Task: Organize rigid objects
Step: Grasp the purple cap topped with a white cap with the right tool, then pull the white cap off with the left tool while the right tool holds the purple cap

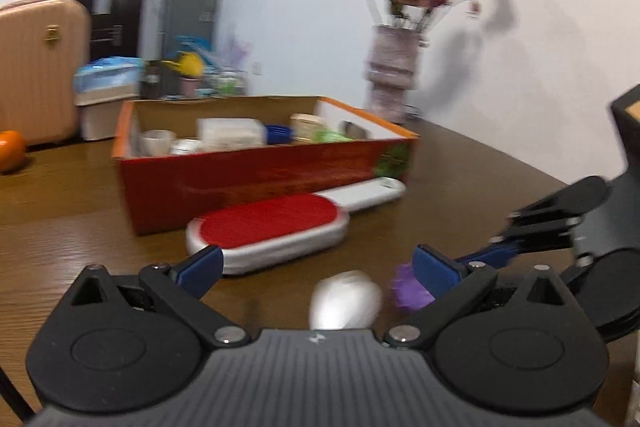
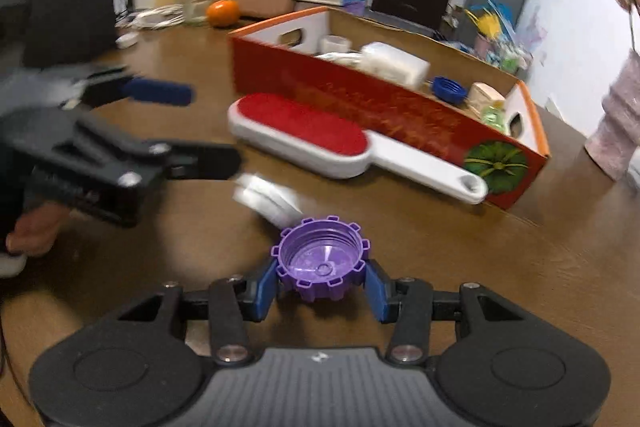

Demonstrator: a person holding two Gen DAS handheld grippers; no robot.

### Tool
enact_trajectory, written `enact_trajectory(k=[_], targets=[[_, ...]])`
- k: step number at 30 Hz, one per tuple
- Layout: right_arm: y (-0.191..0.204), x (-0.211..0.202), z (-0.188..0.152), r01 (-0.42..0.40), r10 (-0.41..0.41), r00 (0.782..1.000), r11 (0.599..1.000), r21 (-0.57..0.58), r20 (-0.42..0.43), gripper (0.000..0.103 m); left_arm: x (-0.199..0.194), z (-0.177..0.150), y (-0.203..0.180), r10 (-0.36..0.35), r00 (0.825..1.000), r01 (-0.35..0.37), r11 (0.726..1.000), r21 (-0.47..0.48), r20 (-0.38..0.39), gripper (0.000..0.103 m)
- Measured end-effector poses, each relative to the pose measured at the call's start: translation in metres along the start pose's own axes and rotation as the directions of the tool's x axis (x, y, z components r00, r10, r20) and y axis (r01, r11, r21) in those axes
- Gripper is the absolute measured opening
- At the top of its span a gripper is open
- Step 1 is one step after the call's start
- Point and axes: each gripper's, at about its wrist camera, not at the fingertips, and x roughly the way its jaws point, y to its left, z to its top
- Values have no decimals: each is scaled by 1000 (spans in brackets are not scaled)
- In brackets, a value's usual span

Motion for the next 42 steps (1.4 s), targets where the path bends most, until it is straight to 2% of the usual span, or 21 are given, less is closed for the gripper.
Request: enact_trajectory(k=[2, 3, 4, 5, 7, 8, 9, 10, 11, 13, 16, 20, 24, 26, 30, 31, 33, 37, 42], targets=[[6, -2, -3, -5, 5, 1000, 1000, 6, 12, 46, 3, -2, -6, -17, 1000, 17, 999, 30, -20, 101], [5, -3, -5, 3, -3, 1000, 1000, 15, 24, 46, 6, -4, -6, -13, 999, 15, 999, 39, -44, 95], [4, -3, -6, 15, -16, 999, 1000, 26, 32, 46, 8, -6, -7, -8, 998, 10, 999, 35, -63, 83], [1, -3, -8, 24, -26, 999, 999, 42, 43, 46, 10, -6, -6, -4, 996, 6, 1000, 25, -84, 75], [-4, -2, -12, 15, -21, 998, 996, 86, 61, 46, 14, -9, -5, -10, 990, 14, 1000, 25, -139, 41], [-7, -3, -16, 11, -18, 997, 995, 101, 70, 46, 17, -11, -6, 2, 986, 4, 999, 38, -166, 34], [-9, -3, -18, 11, -20, 997, 993, 114, 81, 46, 17, -13, -9, 15, 983, -5, 998, 56, -180, 20], [-10, -3, -21, 13, -24, 996, 992, 124, 90, 46, 16, -14, -10, 13, 983, -2, 998, 64, -185, 11], [-11, -3, -23, 11, -24, 995, 991, 133, 99, 46, 15, -16, -10, 14, 983, -2, 998, 62, -186, 10], [-13, -2, -26, 0, -19, 993, 988, 155, 117, 46, 16, -17, -7, 26, 981, -18, 999, 46, -192, 10], [-15, -1, -30, -10, -20, 989, 979, 202, 145, 46, 17, -15, -4, 92, 978, -90, 996, 22, -185, 11], [-18, 1, -36, -33, -19, 982, 962, 272, 186, 46, 17, -14, -6, 115, 978, -116, 993, 5, -176, 12], [-20, 2, -38, 7, -73, 979, 947, 322, 192, 46, 5, -14, -11, 205, 972, -203, 979, 23, -119, 24], [-21, -2, -40, 28, -102, 975, 939, 343, 200, 46, -9, -15, -19, 219, 973, -217, 976, 33, -71, 32], [-23, -18, -51, 19, -109, 969, 929, 369, 223, 46, -51, -19, -47, 150, 989, -150, 989, 5, -12, 72], [-23, -23, -54, 21, -113, 967, 928, 371, 227, 46, -62, -23, -56, 123, 992, -123, 992, 4, -8, 75], [-21, -32, -60, 20, -114, 966, 927, 374, 231, 46, -76, -32, -73, 100, 995, -100, 995, 9, -20, 75], [-13, -51, -76, 5, -104, 963, 929, 370, 248, 46, -93, -52, -103, 165, 985, -165, 986, 14, -49, 75], [0, -74, -98, -24, -85, 957, 930, 368, 278, 46, -102, -71, -129, 181, 982, -181, 983, 1, -58, 75]])
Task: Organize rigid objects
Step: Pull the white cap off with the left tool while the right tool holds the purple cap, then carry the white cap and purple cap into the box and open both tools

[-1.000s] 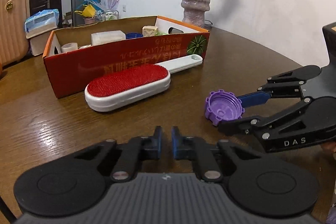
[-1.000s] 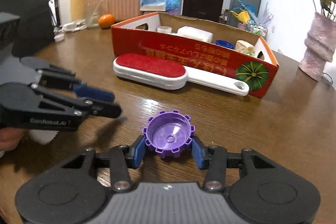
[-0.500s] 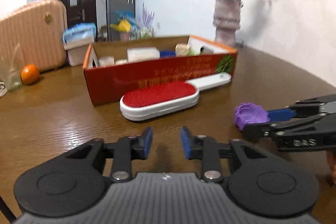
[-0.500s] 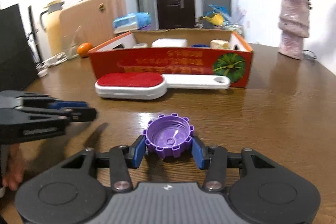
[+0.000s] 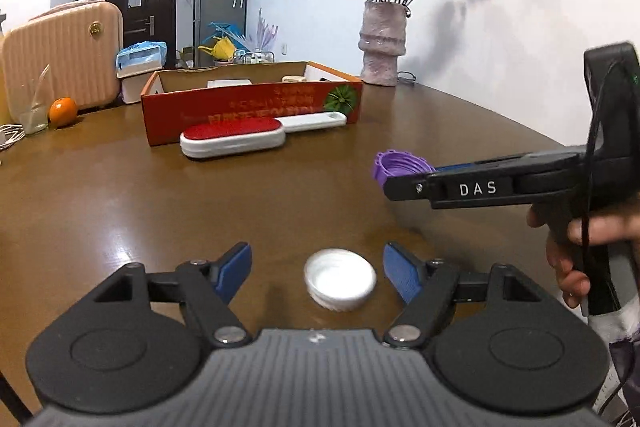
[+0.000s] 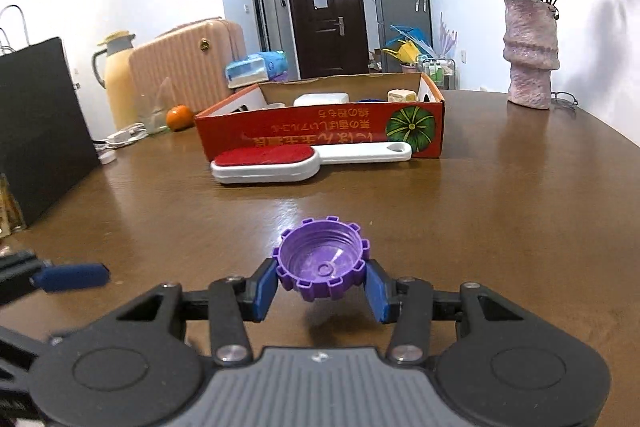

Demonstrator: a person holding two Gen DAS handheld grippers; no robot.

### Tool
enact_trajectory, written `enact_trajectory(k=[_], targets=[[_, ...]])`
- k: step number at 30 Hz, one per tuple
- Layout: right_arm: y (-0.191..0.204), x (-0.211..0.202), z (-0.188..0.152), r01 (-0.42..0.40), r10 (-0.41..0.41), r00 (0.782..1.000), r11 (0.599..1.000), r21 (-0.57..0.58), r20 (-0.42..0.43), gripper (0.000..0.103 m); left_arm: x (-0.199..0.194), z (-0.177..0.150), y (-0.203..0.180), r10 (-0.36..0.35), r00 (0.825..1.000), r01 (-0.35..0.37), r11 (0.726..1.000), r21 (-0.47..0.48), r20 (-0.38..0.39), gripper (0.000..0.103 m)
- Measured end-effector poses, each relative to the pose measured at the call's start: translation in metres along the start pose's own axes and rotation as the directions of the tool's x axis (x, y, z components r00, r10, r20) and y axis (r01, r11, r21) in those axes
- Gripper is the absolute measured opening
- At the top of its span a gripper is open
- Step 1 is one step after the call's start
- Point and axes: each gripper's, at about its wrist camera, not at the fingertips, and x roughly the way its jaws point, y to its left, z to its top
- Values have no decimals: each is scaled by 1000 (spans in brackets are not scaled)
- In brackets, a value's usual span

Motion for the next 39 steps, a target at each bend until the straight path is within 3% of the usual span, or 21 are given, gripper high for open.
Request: enact_trajectory(k=[3, 7, 11, 15, 22, 30, 39], targets=[[2, -17, -10, -8, 8, 1000, 1000, -17, 14, 46, 0, -5, -16, 24, 1000, -24, 1000, 18, -1, 75], [1, -36, -22, 21, -21, 999, 1000, 0, 33, 46, 10, -9, -29, 61, 998, -60, 998, 24, -29, 62], [2, -52, -36, 35, -36, 998, 999, 9, 45, 46, 20, -12, -31, 77, 995, -78, 997, -3, -67, 59], [1, -62, -49, 22, -24, 999, 999, 40, 45, 46, 22, -13, -32, 110, 992, -110, 994, -8, -61, 42], [11, -71, -56, -12, 10, 998, 999, 30, 66, 46, 19, -10, -28, 141, 988, -145, 988, -53, -70, 41], [17, -73, -56, -20, 18, 997, 999, 31, 69, 46, 3, -4, -26, 142, 990, -143, 988, -59, -27, 41], [31, -61, -44, -23, 22, 997, 1000, 19, 75, 46, -6, 10, 6, 165, 986, -162, 979, -127, 14, 41]])
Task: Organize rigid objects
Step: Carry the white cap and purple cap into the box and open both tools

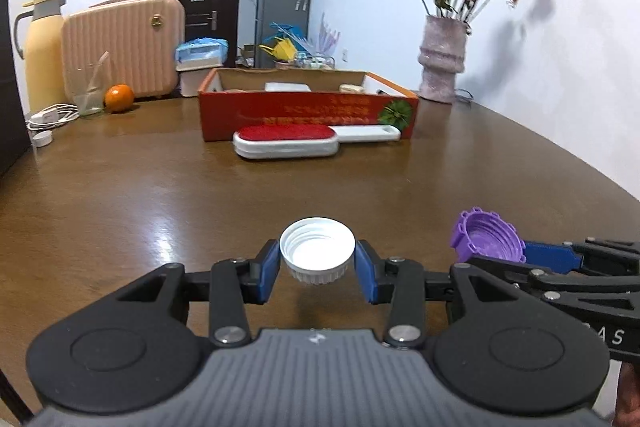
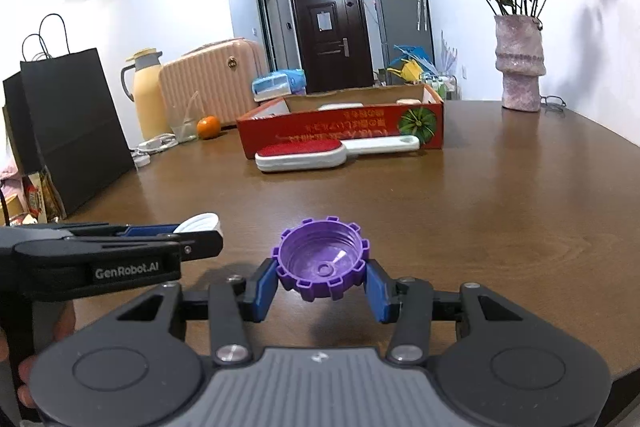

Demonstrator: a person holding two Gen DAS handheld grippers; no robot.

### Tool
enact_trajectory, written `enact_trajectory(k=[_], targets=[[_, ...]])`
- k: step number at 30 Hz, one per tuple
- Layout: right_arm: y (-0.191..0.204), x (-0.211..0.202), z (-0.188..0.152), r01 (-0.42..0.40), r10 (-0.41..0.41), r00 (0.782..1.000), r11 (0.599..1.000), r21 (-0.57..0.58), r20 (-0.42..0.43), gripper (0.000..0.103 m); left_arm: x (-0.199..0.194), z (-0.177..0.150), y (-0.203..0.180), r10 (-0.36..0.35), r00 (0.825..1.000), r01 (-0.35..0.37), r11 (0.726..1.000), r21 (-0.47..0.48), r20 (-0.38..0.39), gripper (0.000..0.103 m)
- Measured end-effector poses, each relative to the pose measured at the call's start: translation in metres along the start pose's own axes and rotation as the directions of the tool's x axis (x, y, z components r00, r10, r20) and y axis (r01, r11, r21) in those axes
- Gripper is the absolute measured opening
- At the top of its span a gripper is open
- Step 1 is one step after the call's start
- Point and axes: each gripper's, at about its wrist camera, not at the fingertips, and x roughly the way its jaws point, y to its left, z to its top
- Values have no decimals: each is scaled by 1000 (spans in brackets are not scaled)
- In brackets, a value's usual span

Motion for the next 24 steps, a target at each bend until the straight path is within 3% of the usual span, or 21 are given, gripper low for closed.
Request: enact_trajectory(k=[4, 8, 13, 17, 24], targets=[[2, 15, 16, 5, -5, 1000, 1000, -5, -10, 46, 3, 14, 17, -17, 999, 18, 999, -44, 32, 41], [-1, 25, 34, -30, 29, 999, 1000, 6, 35, 46, 19, 38, 29, -2, 998, 3, 1000, -20, 61, 41], [-19, 48, 78, -55, 55, 997, 998, 0, 62, 46, 49, 95, 51, -32, 993, 34, 999, -18, 112, 41], [-40, 75, 124, -78, 79, 994, 997, -15, 71, 46, 86, 139, 63, 8, 987, -15, 999, 42, 161, 41], [-75, 159, 193, -90, 90, 996, 996, -8, 5, 46, 178, 205, 83, -36, 998, 32, 998, 58, 58, 41]])
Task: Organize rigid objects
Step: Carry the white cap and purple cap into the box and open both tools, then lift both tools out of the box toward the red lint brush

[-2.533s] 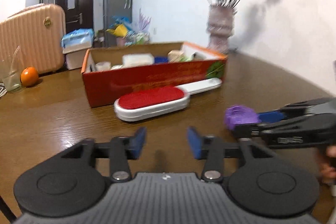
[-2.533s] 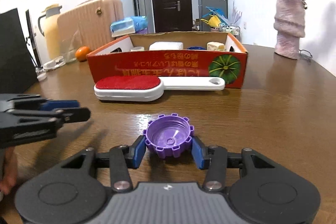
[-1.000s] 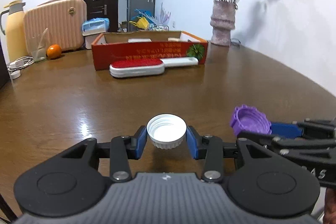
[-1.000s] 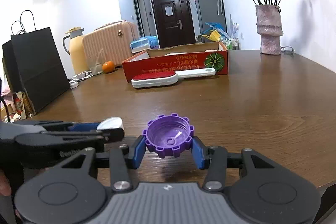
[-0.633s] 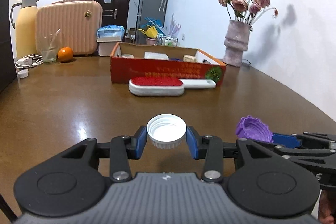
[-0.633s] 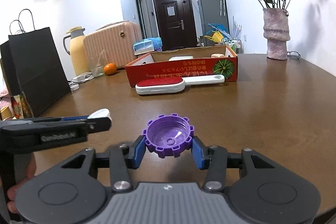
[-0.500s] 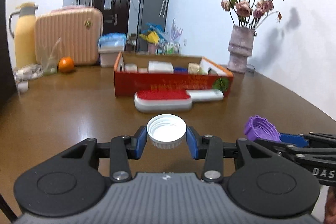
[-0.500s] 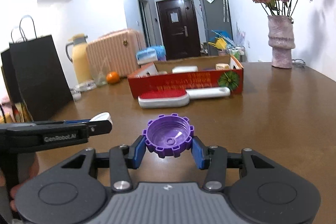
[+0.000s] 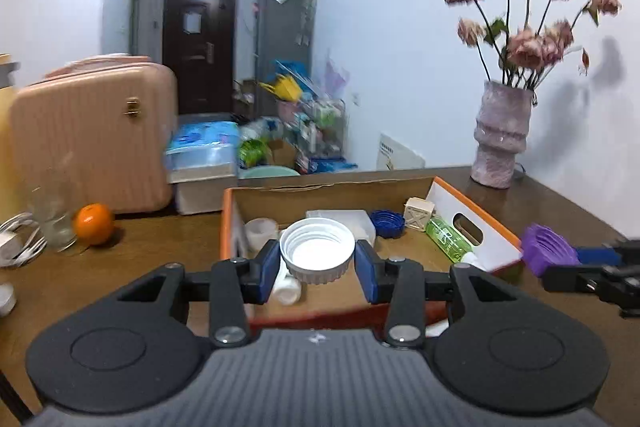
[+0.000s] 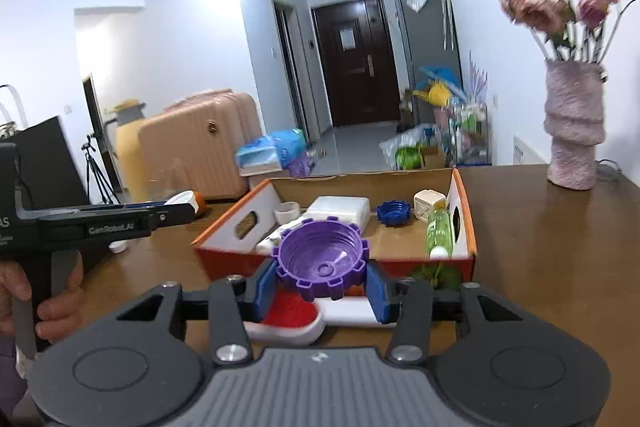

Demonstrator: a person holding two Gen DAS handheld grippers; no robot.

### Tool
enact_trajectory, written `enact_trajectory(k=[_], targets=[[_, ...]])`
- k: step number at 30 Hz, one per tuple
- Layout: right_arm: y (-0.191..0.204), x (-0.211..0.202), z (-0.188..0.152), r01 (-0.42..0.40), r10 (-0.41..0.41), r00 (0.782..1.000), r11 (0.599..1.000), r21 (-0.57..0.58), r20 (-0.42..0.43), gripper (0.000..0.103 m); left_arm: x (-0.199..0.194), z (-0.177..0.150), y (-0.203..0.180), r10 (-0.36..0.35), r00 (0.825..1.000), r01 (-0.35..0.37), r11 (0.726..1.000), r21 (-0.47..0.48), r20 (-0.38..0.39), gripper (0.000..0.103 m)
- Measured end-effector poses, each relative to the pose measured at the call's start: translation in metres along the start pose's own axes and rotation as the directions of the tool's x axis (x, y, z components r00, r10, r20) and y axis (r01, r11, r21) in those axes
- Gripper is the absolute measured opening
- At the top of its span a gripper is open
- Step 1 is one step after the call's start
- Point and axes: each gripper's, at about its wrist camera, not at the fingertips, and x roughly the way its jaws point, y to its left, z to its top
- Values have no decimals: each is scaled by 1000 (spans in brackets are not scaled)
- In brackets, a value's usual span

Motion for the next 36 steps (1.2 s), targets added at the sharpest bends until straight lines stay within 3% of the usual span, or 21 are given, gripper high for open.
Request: enact_trajectory(k=[3, 6, 9, 12, 16, 20, 22, 27, 32, 36], targets=[[-16, 54, 25, 6, -5, 997, 1000, 1, -74, 46, 51, 14, 7, -87, 992, 85, 996, -19, -92, 41], [-34, 112, 45, 53, -50, 985, 999, 13, -163, 46, 107, 24, 15, -70, 974, 62, 997, -47, -215, 41], [-47, 163, 59, 104, -104, 960, 994, -14, -261, 46, 144, 28, 19, -72, 954, 75, 997, -3, -290, 42], [-56, 204, 61, 149, -157, 925, 988, -50, -346, 46, 171, 23, 18, -30, 935, 42, 999, 26, -353, 42], [-60, 233, 57, 170, -195, 887, 981, -96, -418, 46, 181, 14, 20, -40, 923, 57, 998, 33, -383, 42], [-65, 244, 59, 173, -193, 871, 981, -85, -453, 47, 181, 13, 21, -39, 923, 54, 998, 29, -382, 46], [-70, 245, 57, 178, -180, 869, 983, -47, -461, 46, 182, 16, 20, -34, 918, 50, 998, 30, -394, 59], [-58, 235, 63, 182, -207, 874, 978, -99, -439, 46, 170, 24, 16, -44, 918, 57, 998, 21, -395, 59], [-41, 193, 88, 176, -208, 892, 978, -115, -400, 47, 132, 49, 14, -32, 934, 42, 999, 21, -357, 61], [-28, 148, 107, 188, -224, 906, 973, -133, -359, 48, 87, 69, 11, -26, 950, 34, 999, 19, -310, 70]])
